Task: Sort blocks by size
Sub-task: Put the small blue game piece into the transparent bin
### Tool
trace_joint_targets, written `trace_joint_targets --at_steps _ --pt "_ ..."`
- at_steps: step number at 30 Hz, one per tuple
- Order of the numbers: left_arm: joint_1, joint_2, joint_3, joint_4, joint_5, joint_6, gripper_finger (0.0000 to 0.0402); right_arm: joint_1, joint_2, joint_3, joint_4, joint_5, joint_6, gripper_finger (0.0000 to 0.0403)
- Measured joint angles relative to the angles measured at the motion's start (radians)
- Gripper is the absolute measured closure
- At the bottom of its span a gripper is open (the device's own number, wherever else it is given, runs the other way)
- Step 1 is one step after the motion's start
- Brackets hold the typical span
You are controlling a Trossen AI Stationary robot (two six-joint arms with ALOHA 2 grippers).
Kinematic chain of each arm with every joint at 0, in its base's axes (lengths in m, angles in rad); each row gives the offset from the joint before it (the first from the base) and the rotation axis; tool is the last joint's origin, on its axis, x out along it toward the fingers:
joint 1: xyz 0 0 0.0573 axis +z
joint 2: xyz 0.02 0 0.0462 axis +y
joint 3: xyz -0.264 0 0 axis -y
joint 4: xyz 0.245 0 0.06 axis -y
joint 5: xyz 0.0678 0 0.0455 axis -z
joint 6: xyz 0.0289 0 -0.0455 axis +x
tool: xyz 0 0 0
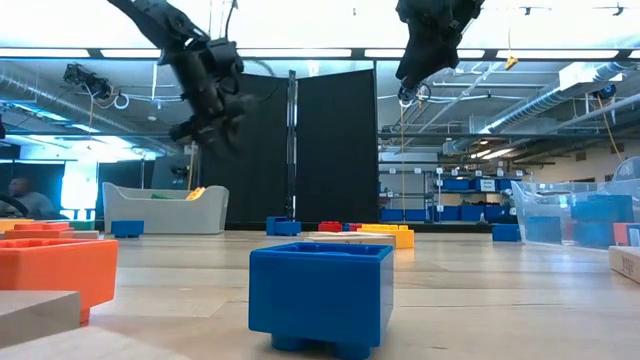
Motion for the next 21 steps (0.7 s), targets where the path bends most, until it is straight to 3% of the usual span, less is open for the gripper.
trace_joint_targets --at_steps 11,21 --pt "-0.143 0.0 0.05 0.093 0.019 0.299 0.0213 0.0 0.0 0.0 0.007 0.0 0.0 0.0198" --pt "-0.185 0.0 0.05 0.096 0.057 0.414 0.0213 0.0 0.0 0.0 0.007 0.0 0.007 0.0198"
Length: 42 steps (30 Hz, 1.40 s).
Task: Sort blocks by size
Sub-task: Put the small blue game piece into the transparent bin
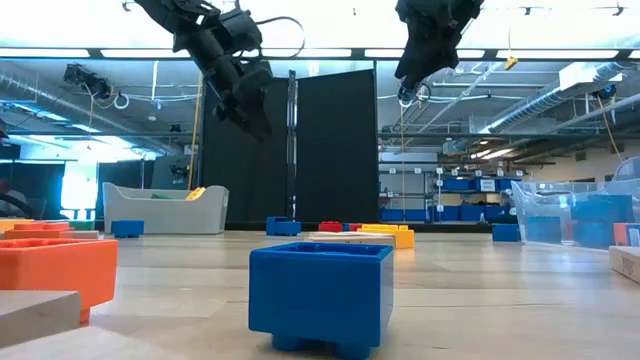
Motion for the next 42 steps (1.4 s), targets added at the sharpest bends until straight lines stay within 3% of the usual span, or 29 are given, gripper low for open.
trace_joint_targets --at_steps 6,19,29,35,42 --pt "-0.027 0.0 0.0 0.001 0.115 0.151 0.0213 0.0 0.0 0.0 0.0 0.0 0.0 0.0199" --pt "-0.065 0.083 0.0 -0.055 0.059 0.324 0.0213 0.0 0.0 0.0 0.0 0.0 0.023 0.0198" --pt "-0.11 0.171 0.0 -0.077 0.022 0.301 0.0213 0.0 0.0 0.0 -0.001 0.0 0.023 0.0198" --pt "-0.118 0.156 0.0 -0.134 -0.059 0.124 0.0213 0.0 0.0 0.0 -0.001 0.0 0.018 0.0199" --pt "-0.119 0.156 0.0 -0.168 -0.065 0.159 0.0213 0.0 0.0 0.0 -0.001 0.0 -0.002 0.0199"
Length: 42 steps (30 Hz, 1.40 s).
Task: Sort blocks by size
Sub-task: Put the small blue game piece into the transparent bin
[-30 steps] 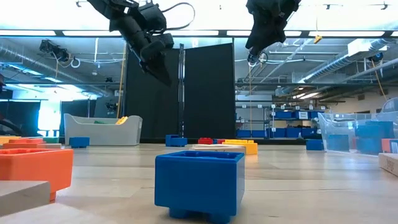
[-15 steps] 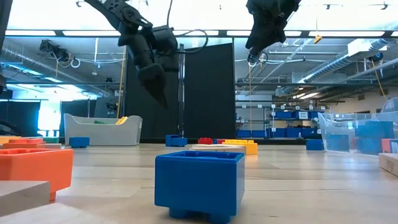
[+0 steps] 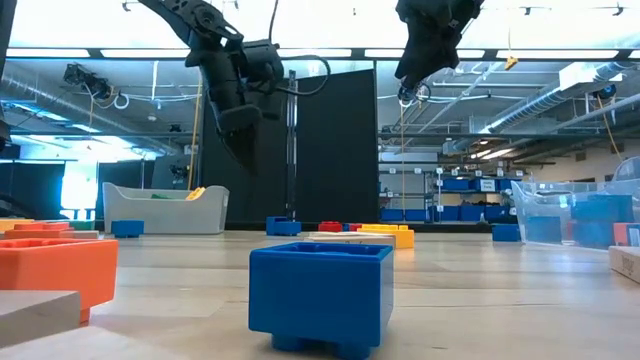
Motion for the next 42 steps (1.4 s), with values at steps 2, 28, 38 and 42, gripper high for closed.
trace_joint_targets --at_steps 2,28,38,42 --pt "0.0 0.0 0.0 0.021 0.0 0.083 0.0213 0.0 0.0 0.0 0.0 0.0 -0.005 0.0199" --pt "0.001 0.263 0.155 0.089 -0.126 0.639 0.0213 0.0 0.002 0.0 0.05 0.0 -0.006 0.0201" --pt "-0.019 0.283 0.22 0.057 -0.281 0.695 0.0189 0.0 0.002 0.0 0.053 0.0 0.017 0.0201" --pt "-0.027 0.282 0.22 0.051 -0.281 0.693 0.0149 0.0 0.002 0.0 0.052 0.0 0.029 0.0201"
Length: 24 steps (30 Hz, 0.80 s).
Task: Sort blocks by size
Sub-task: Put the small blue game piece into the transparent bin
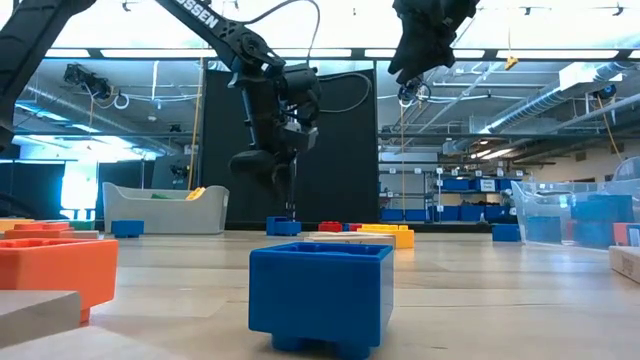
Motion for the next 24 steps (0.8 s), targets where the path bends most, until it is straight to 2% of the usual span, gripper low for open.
trace_joint_targets --at_steps 6,8,12,17,19,24 --pt "-0.018 0.0 0.0 0.041 0.002 -0.002 0.0086 0.0 0.0 0.0 0.0 0.0 0.031 0.0201" --pt "-0.021 0.0 0.0 0.058 0.0 -0.046 0.0074 0.0 0.0 0.0 0.0 0.0 0.047 0.0201" --pt "-0.019 0.0 0.0 0.055 -0.003 -0.197 0.0066 0.0 0.0 0.0 0.0 0.0 0.052 0.0201" --pt "-0.019 0.0 0.0 0.053 0.003 -0.259 0.0066 0.0 0.0 0.0 0.0 0.0 0.078 0.0201" --pt "-0.018 0.0 0.0 0.039 0.042 -0.261 0.0066 0.0 0.0 0.0 0.0 0.007 0.078 0.0201" --pt "-0.005 0.012 0.0 -0.027 0.226 -0.264 0.0066 0.0 0.0 0.0 0.0 0.038 0.079 0.0201"
